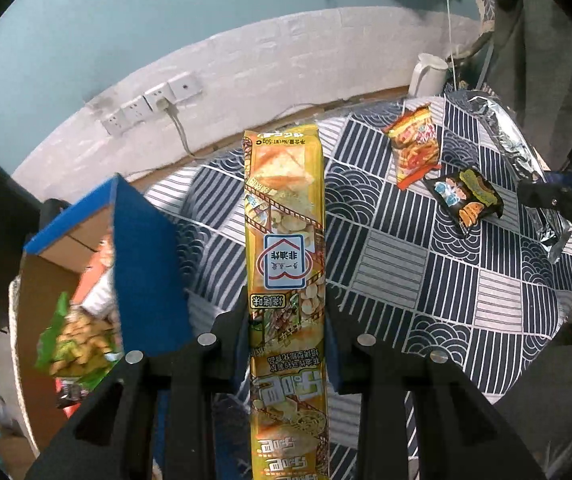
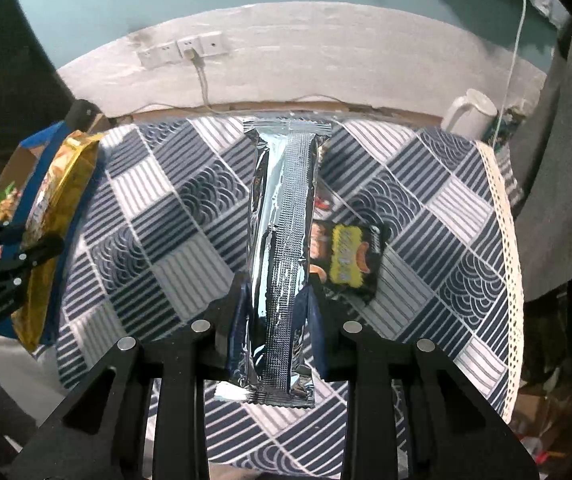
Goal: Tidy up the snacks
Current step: 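Carry the gold wafer bar and silver bar over the box and release both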
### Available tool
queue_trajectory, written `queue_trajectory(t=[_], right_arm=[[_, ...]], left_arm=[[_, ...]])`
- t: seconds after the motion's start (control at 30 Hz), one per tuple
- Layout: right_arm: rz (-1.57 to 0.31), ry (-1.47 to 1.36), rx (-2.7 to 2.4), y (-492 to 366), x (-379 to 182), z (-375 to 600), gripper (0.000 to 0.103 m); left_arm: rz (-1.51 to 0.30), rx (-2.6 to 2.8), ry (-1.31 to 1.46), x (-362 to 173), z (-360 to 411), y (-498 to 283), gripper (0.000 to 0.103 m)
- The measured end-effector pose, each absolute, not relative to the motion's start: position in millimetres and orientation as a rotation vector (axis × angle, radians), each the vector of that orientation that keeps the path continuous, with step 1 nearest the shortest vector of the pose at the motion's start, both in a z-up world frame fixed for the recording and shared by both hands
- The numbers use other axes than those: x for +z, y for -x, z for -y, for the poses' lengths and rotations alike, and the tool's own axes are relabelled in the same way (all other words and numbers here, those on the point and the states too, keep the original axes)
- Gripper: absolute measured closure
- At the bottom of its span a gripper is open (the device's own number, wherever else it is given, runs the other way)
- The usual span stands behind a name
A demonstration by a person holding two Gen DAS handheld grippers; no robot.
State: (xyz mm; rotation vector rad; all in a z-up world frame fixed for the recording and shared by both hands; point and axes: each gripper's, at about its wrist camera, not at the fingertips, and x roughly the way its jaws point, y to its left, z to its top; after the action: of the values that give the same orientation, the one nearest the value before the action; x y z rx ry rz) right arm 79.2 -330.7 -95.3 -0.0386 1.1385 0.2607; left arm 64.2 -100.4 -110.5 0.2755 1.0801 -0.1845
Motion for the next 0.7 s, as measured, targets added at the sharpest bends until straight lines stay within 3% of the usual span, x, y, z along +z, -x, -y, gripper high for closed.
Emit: queue_trajectory(t=[0.7], right_arm=[[-1.064, 0.1, 0.446, -71, -36, 216, 0.076]], left_arm=[[-0.934, -0.139, -0.205, -42, 19, -24, 0.072]])
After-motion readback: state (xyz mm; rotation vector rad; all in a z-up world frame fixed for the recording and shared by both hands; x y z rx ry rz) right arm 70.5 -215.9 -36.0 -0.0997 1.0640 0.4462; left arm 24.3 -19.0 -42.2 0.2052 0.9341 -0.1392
